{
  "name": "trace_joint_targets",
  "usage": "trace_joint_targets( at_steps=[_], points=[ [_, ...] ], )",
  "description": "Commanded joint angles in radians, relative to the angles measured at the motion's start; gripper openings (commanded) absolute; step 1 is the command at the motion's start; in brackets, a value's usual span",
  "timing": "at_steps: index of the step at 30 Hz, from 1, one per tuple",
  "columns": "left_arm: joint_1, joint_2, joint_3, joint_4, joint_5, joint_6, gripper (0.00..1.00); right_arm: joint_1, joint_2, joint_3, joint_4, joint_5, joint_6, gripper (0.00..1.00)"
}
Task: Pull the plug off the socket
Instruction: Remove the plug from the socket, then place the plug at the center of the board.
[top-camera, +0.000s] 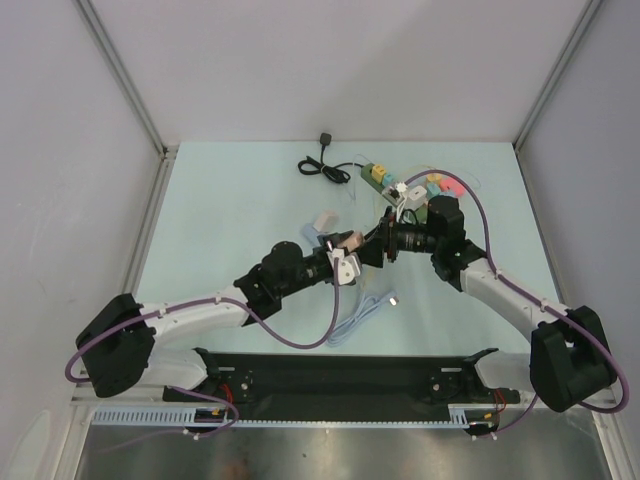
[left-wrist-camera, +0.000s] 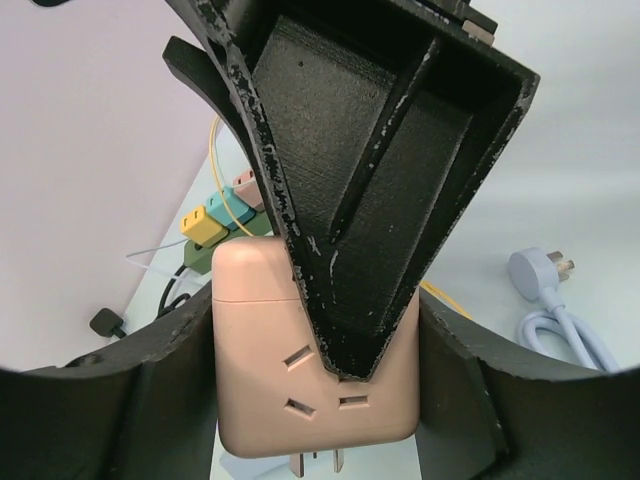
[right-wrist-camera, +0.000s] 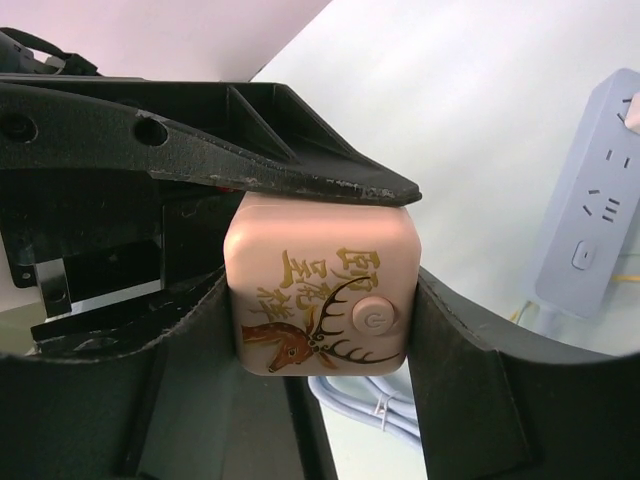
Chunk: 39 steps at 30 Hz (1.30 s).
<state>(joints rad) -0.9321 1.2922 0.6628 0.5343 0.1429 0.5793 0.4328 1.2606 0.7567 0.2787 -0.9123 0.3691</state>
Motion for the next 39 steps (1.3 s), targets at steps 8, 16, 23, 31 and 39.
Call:
trace_joint_targets(
  at_steps=[8, 16, 23, 31, 39],
  points=[
    [0.059, -0.037, -0.005, 0.058, -0.174, -0.186, 0.00, -0.068, -0.072, 0.058, -0.077, -0.011, -0.186, 0.99],
    [0.356, -0.013, 0.055, -0.083, -0.227, -0.683, 0.00, -0.249, -0.139, 0.047, -0.116, -0.062, -0.257, 1.00],
    [0.680, 0.240, 0.313, -0.445, -0.086, -0.992, 0.00, -0.253, -0.144, 0.055, -0.165, -0.034, -0.311, 1.00],
    [0.875, 0.588, 0.702, -0.715, -0.080, -1.000, 0.00, -0.261, -0.147, 0.069, -0.199, -0.022, -0.343, 1.00],
    [0.966, 0.864, 1.073, -0.885, -0.167, -0.984, 0.00, -0.273, -0.138, 0.084, -0.225, -0.034, -0.360, 1.00]
  ],
)
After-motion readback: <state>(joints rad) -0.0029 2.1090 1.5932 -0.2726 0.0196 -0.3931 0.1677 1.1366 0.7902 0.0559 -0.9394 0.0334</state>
